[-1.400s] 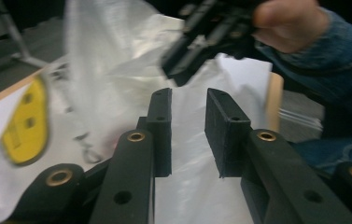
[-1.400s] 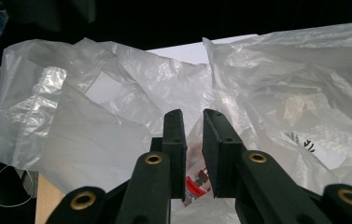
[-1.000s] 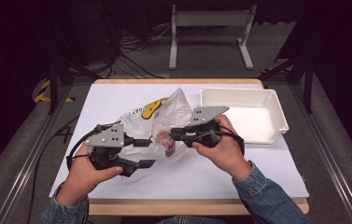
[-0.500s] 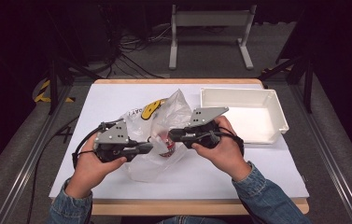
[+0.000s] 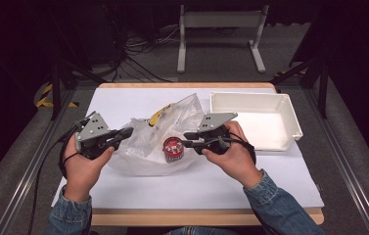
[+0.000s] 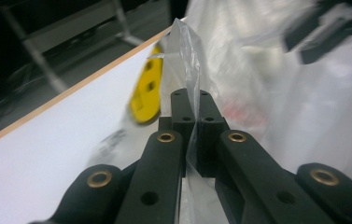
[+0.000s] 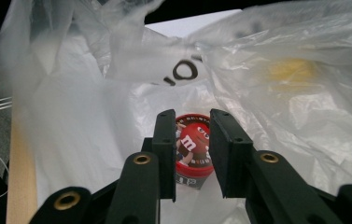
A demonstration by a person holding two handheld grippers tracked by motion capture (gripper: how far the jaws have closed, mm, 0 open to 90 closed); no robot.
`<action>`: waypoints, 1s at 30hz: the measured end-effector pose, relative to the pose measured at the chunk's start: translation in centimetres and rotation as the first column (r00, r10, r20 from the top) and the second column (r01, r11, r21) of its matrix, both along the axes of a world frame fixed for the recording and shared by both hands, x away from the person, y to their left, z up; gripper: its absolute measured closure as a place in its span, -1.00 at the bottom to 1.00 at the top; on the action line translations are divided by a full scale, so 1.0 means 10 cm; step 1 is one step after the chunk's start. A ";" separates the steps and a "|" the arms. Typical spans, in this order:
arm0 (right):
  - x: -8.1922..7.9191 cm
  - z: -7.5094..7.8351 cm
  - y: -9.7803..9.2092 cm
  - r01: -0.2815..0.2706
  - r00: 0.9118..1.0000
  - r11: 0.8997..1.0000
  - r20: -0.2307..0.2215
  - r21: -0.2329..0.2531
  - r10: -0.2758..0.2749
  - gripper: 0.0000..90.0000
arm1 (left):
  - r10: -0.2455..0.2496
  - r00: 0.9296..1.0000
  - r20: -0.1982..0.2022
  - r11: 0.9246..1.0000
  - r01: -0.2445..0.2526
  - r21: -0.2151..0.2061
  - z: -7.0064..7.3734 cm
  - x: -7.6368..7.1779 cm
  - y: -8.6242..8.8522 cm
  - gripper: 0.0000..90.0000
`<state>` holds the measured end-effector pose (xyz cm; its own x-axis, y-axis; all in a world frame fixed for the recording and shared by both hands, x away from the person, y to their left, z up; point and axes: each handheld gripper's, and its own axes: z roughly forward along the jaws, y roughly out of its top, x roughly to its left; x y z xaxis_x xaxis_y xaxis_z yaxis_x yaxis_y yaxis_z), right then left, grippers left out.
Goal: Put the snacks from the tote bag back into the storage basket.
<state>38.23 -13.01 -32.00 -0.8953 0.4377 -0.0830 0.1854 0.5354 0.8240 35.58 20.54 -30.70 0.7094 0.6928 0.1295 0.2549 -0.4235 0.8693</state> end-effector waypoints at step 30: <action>0.32 -0.64 -0.05 0.045 0.993 0.999 -0.107 0.014 -0.043 -0.54 | 0.115 0.958 -0.264 0.992 -0.095 0.088 -0.75 0.59 0.15 0.93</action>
<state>41.45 -13.53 -38.39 -0.8784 0.4775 0.0192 0.2957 0.5116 0.8067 41.47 22.04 -38.24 0.6490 0.7608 -0.0017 0.5205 -0.4424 0.7303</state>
